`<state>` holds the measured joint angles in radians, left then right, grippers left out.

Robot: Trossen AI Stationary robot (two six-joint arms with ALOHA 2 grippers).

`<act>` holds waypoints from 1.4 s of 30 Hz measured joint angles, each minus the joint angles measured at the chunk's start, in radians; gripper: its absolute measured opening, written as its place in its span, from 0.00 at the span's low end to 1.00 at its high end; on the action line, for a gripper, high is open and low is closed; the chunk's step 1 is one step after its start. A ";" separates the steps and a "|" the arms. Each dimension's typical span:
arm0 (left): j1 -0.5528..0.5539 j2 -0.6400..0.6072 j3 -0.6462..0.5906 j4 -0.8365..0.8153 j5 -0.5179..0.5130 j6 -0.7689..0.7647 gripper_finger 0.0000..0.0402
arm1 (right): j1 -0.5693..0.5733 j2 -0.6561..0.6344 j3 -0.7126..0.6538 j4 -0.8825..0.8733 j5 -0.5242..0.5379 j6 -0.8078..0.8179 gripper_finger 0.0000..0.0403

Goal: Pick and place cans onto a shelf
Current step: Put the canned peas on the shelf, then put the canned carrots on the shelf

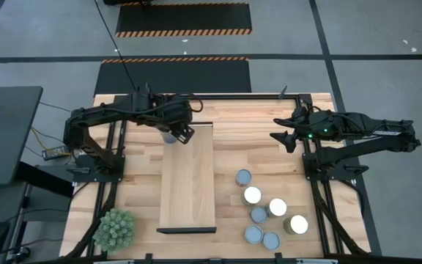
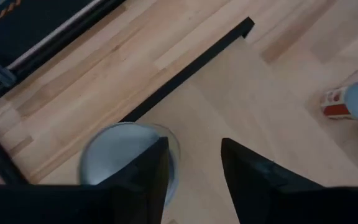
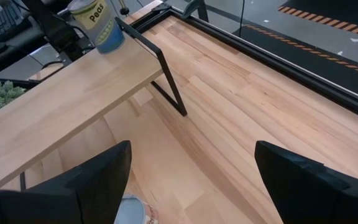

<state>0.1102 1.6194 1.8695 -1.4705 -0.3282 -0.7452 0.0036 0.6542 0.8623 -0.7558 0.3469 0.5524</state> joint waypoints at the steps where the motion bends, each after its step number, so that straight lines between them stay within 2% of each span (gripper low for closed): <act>1: 0.004 -0.005 0.005 -0.023 -0.004 0.005 0.38 | 0.000 0.000 0.000 0.000 0.000 -0.001 0.87; 8: 0.023 -0.091 0.009 -0.088 -0.008 0.093 0.38 | 0.000 0.000 0.000 0.000 0.001 -0.006 0.87; 11: 0.037 -0.110 0.003 -0.099 0.021 0.114 0.37 | 0.000 0.000 0.000 0.000 0.005 -0.011 0.87; 17: 0.086 -0.143 -0.104 -0.102 0.077 0.130 0.33 | 0.000 0.000 0.000 0.005 0.020 -0.025 0.87; 24: 0.142 -0.232 -0.235 -0.097 0.077 0.123 0.30 | 0.000 0.000 0.000 0.006 0.020 -0.022 0.87; 34: 0.169 -0.275 -0.442 0.095 0.079 0.134 0.30 | 0.000 0.000 0.000 0.012 0.020 -0.022 0.87; 42: 0.168 -0.275 -0.498 0.151 0.029 0.152 0.30 | 0.000 0.000 0.000 0.023 0.020 -0.018 0.87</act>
<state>0.2787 1.3445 1.3720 -1.3192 -0.2994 -0.5929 0.0032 0.6544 0.8623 -0.7326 0.3664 0.5348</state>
